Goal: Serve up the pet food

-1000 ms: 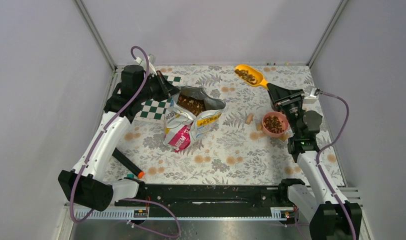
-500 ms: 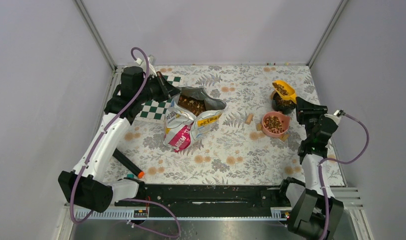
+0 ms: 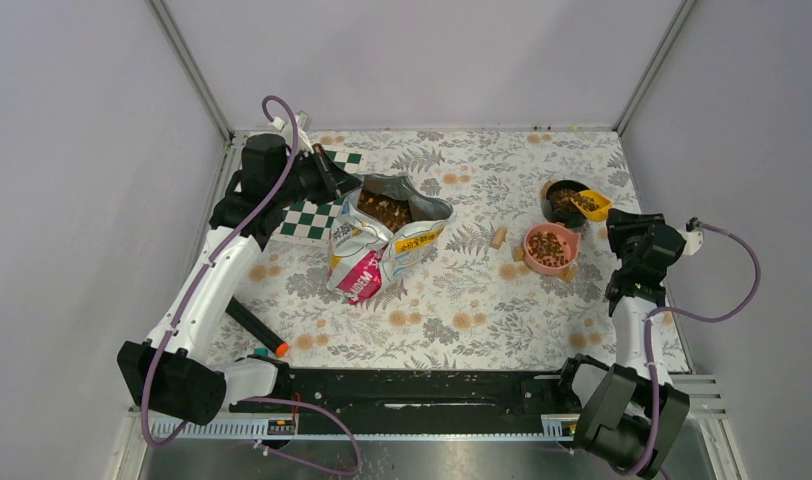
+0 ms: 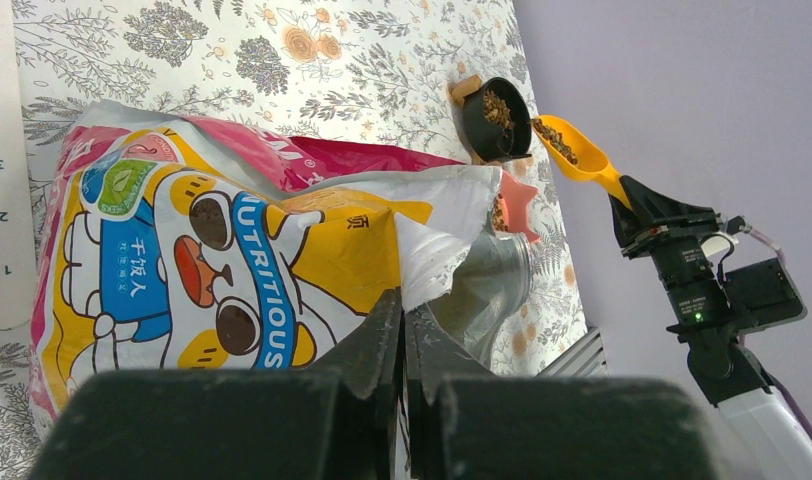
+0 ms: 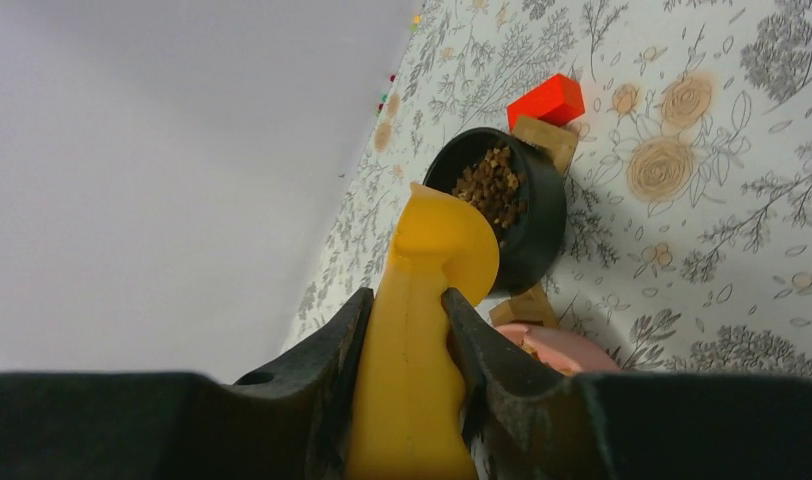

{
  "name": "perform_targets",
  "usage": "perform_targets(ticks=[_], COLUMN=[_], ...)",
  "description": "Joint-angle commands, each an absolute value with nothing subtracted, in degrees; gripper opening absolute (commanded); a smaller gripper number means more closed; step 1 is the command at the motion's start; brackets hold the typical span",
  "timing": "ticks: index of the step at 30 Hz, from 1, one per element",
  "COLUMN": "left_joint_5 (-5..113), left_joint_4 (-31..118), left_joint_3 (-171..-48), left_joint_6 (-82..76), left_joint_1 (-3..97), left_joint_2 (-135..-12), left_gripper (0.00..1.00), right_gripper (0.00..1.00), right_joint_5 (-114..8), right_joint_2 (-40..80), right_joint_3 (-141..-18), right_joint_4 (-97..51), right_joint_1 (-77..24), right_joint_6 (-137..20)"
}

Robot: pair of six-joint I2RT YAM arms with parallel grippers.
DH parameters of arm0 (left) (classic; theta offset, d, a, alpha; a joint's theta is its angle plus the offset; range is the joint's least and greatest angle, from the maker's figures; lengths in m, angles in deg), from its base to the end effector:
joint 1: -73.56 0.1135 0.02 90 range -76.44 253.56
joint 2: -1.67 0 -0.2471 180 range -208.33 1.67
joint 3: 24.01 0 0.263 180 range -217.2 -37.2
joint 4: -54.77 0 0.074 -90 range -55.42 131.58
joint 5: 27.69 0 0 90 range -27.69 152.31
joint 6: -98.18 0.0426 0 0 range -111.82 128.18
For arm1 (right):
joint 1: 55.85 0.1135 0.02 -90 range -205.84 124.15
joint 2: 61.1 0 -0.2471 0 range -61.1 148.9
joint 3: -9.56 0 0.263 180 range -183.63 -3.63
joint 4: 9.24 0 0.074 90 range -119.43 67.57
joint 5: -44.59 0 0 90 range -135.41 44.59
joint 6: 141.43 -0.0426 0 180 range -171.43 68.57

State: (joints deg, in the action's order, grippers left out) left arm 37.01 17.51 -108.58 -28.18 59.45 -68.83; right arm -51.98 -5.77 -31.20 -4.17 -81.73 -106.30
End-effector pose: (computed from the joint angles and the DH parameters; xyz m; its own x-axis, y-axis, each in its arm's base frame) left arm 0.2827 -0.0898 0.3661 -0.6641 -0.3857 -0.6405 0.2579 0.6859 -0.6805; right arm 0.2259 -0.1042 0.2314 0.1862 0.8127 -0.5521 0.3125 0.4837 0.8175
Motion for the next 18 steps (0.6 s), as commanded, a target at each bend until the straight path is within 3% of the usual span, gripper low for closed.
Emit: perform_targets(ticks=[1,18], left_joint_5=[35.51,35.17], left_joint_4=[18.86,19.65], left_joint_3=[-107.3,-107.4], left_joint_6=[-28.44,-29.11], left_joint_1=[59.94,59.94], left_joint_2=[-67.98,-68.45], left_gripper=[0.0,0.0], right_gripper=[0.0,0.0], right_joint_5=[-49.58,-47.55], right_joint_2=[-2.67,7.85], right_joint_3=[-37.64,-56.52], right_joint_4=[-3.96,-24.75], right_joint_1=[-81.86,-78.53], right_joint_6=[-98.98,-84.64])
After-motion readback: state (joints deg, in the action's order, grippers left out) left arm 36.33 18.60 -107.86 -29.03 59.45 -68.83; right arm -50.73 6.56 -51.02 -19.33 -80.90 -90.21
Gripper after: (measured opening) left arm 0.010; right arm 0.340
